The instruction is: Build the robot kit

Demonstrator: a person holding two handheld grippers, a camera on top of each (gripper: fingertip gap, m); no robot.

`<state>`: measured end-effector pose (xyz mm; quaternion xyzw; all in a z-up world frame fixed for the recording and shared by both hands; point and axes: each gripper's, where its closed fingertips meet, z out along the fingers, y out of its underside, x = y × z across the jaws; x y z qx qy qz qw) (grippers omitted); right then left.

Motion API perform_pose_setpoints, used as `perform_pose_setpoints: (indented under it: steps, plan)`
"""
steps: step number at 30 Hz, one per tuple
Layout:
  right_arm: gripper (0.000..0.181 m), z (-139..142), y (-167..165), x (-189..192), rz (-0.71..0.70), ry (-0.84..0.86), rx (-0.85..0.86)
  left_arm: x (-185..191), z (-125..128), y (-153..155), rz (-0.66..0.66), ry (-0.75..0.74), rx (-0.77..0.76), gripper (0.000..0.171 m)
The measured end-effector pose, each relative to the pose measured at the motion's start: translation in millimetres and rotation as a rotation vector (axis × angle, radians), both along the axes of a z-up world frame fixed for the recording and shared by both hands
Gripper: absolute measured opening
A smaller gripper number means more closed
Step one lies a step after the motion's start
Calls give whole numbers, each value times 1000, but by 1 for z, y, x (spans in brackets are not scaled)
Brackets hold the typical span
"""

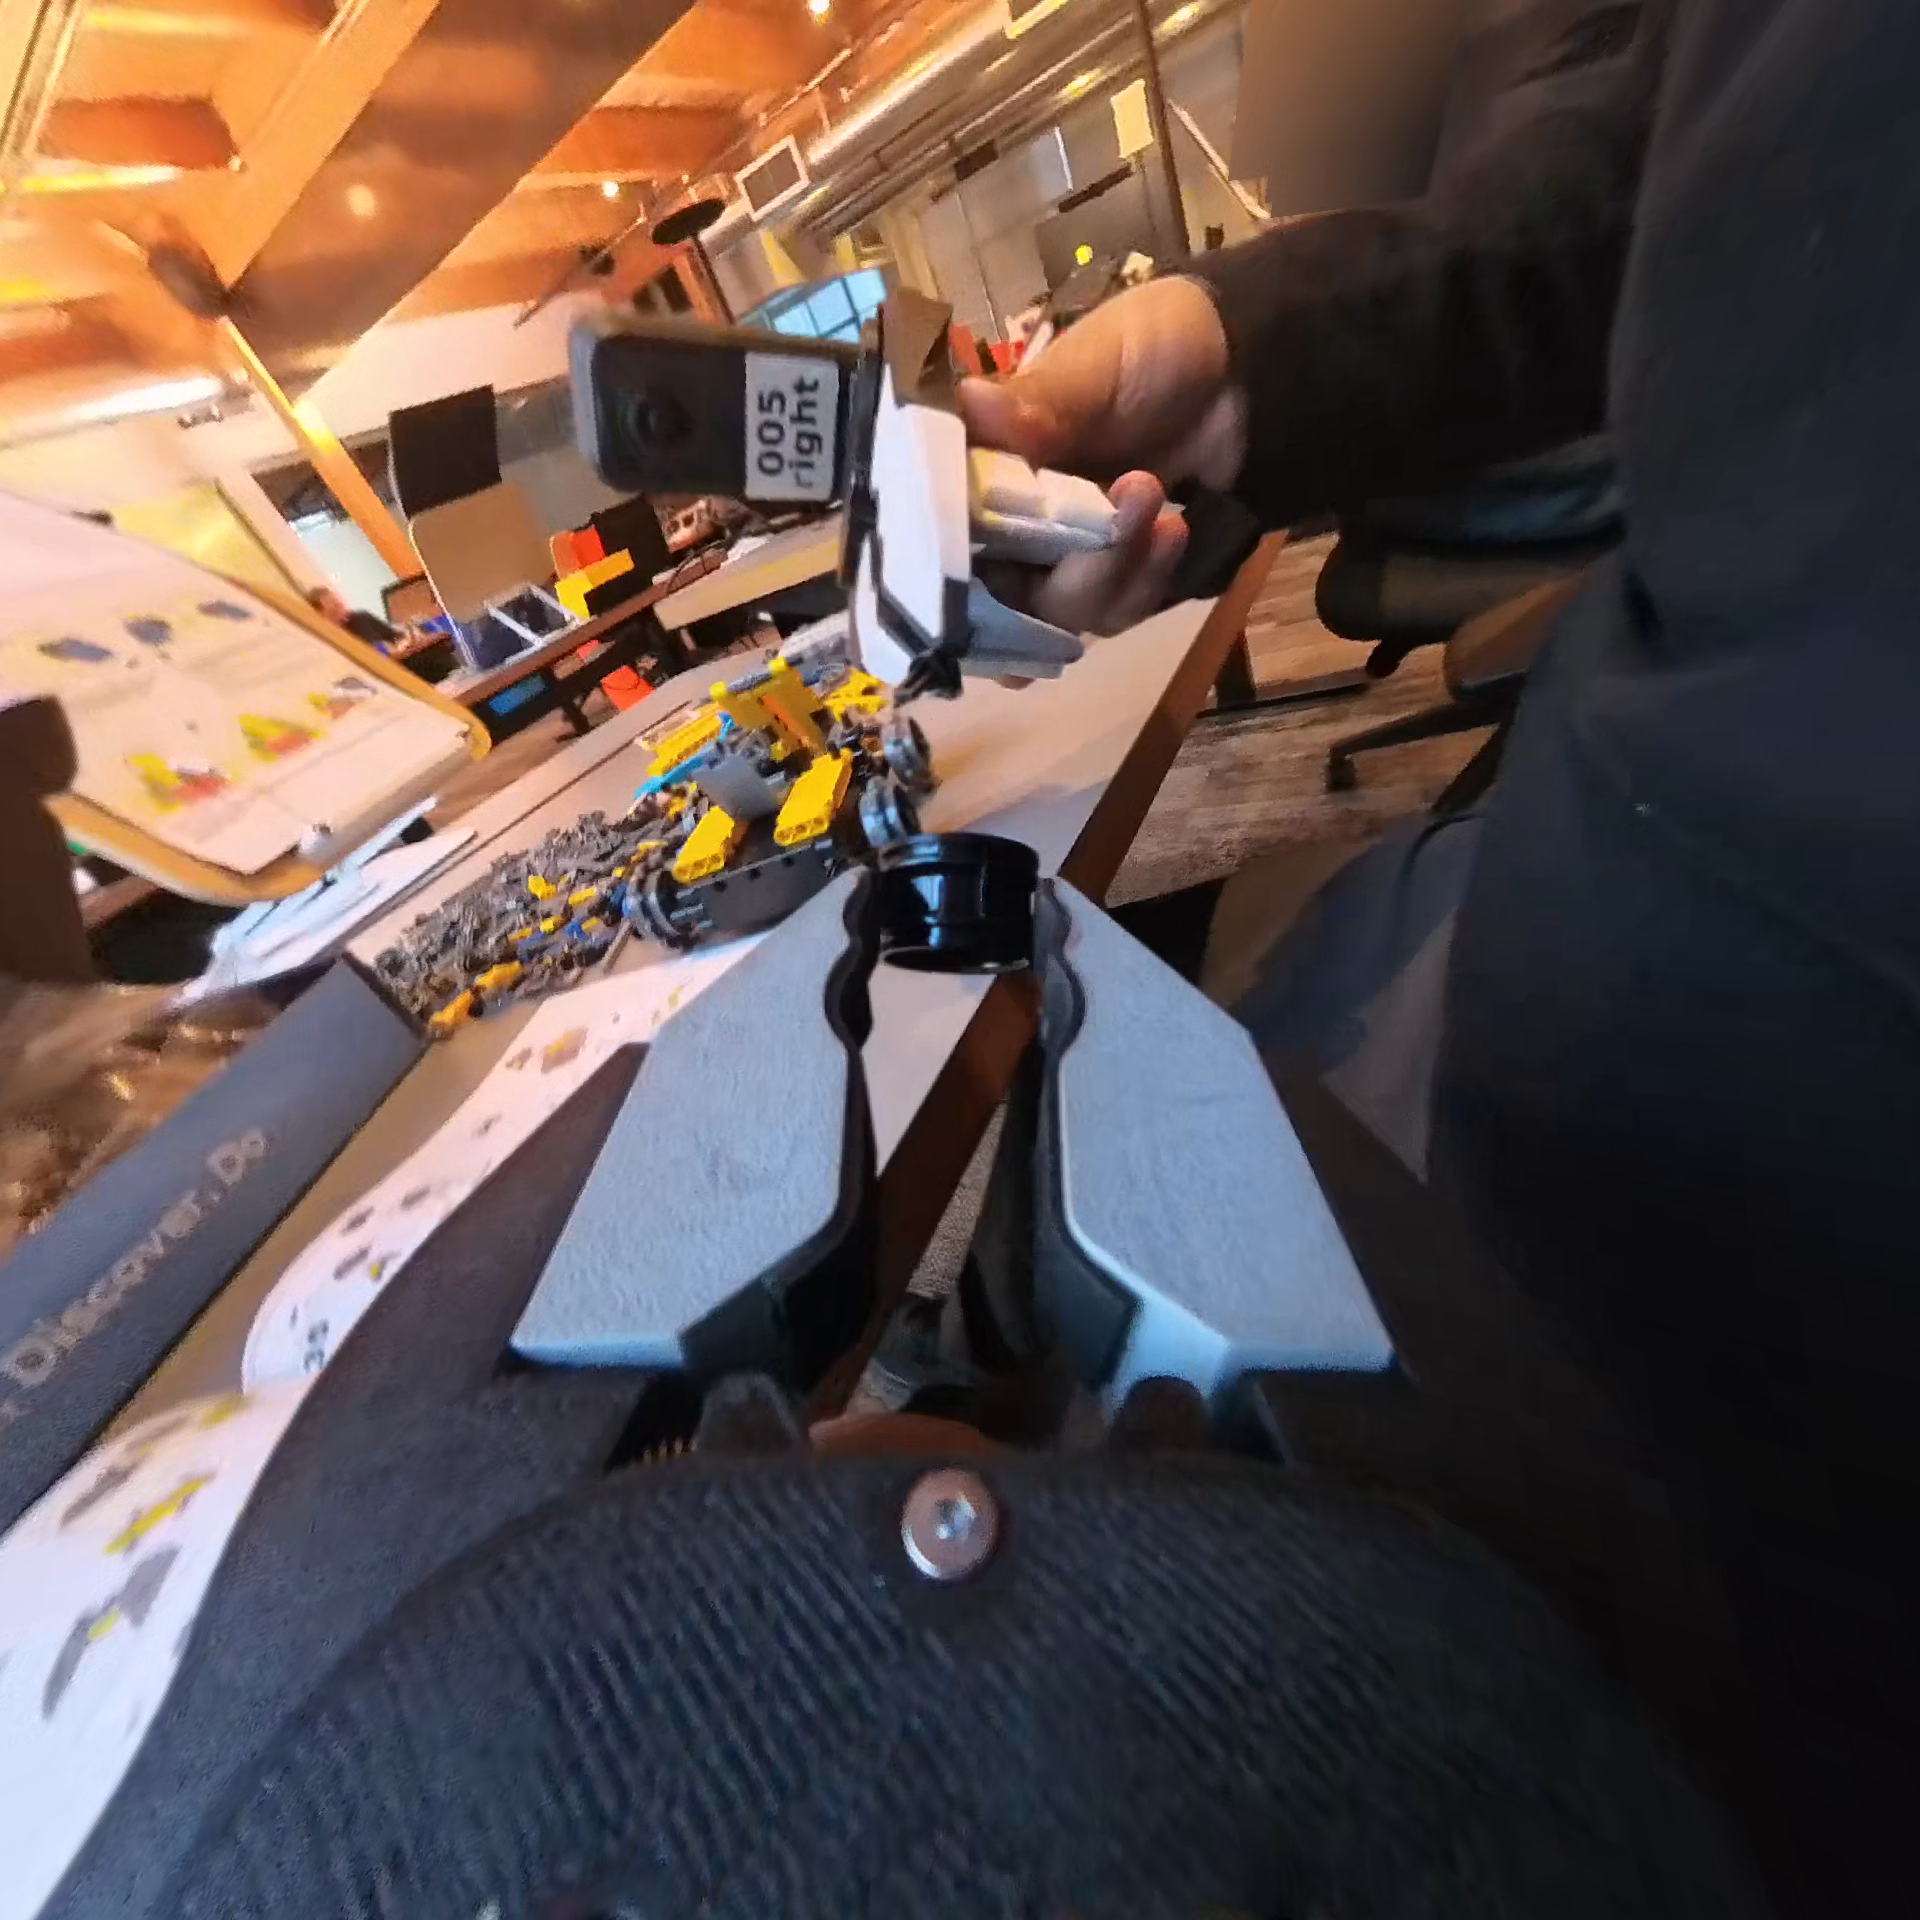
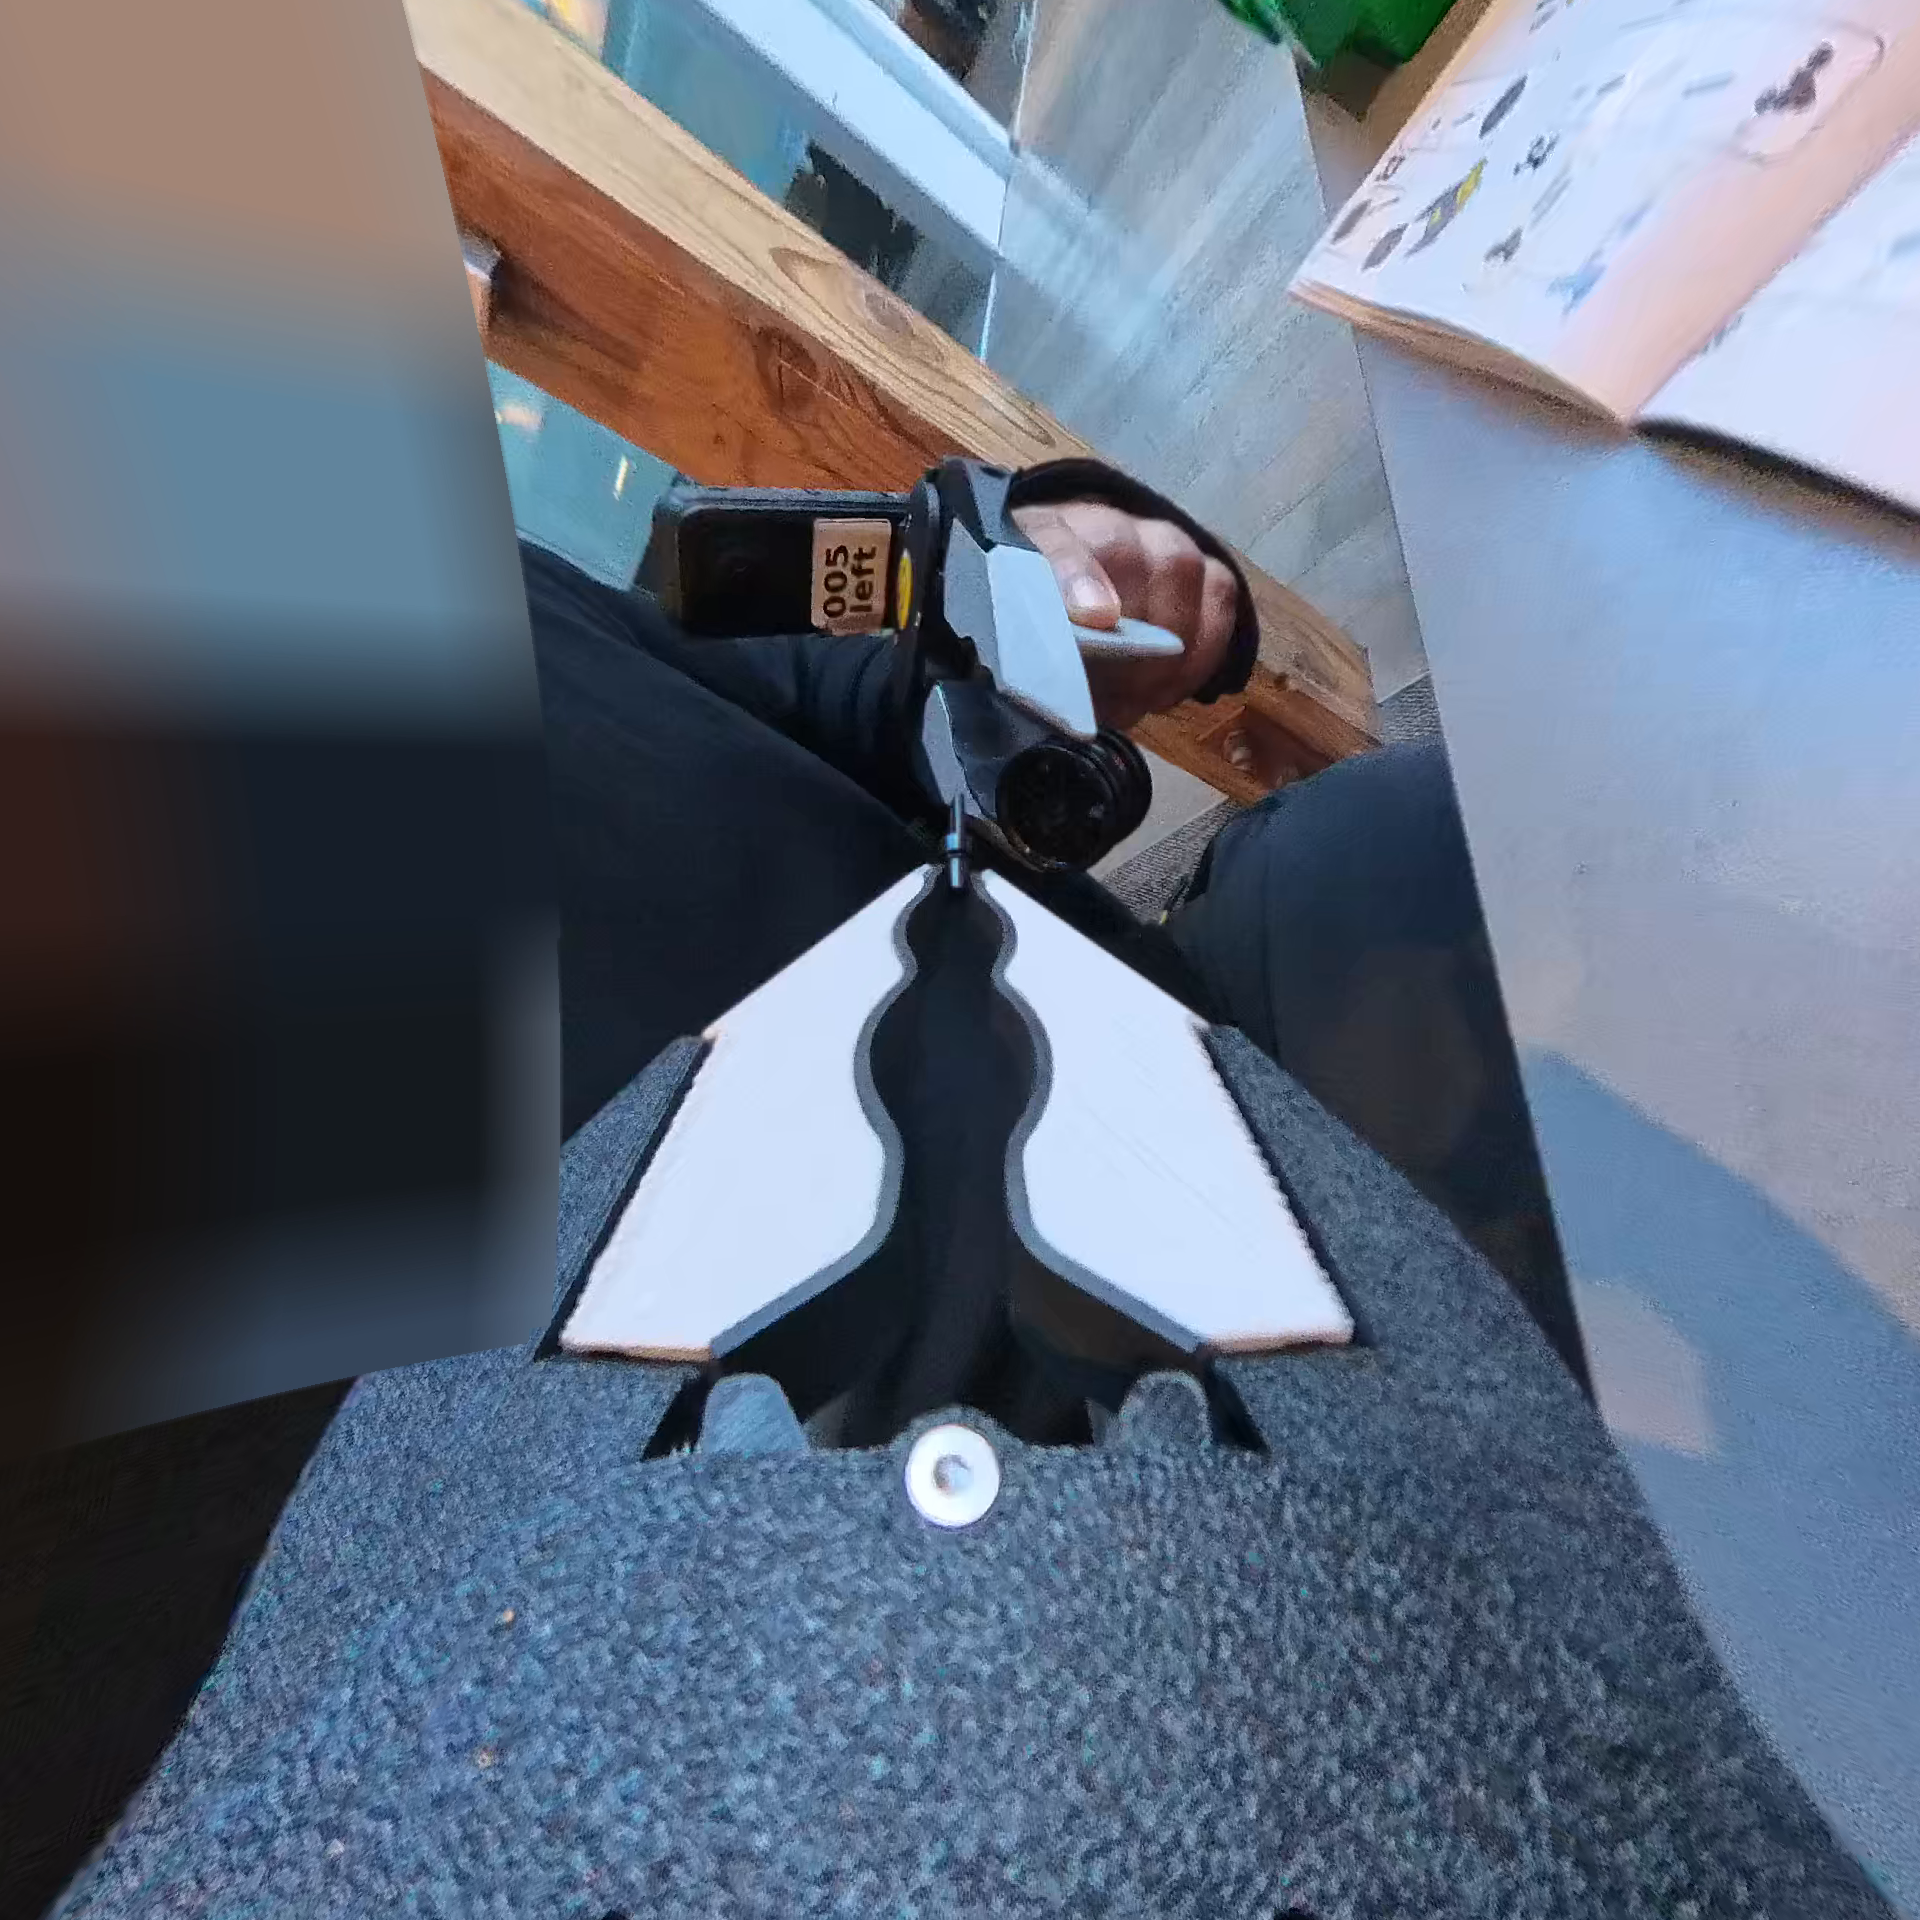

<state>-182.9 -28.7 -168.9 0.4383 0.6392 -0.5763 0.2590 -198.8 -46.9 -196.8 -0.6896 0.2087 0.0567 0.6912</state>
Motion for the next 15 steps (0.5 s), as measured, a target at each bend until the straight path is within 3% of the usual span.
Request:
perform_pose_setpoints:
  steps: [7, 15]
  plan:
    - [4, -15, 21, 27, -117, -60, -84, 25, 4, 33, -65, 133, -10, 28]
    - [4, -35, 44, 35, -262, -109, -176, 29, -13, 55, -114, 199, -54, 29]
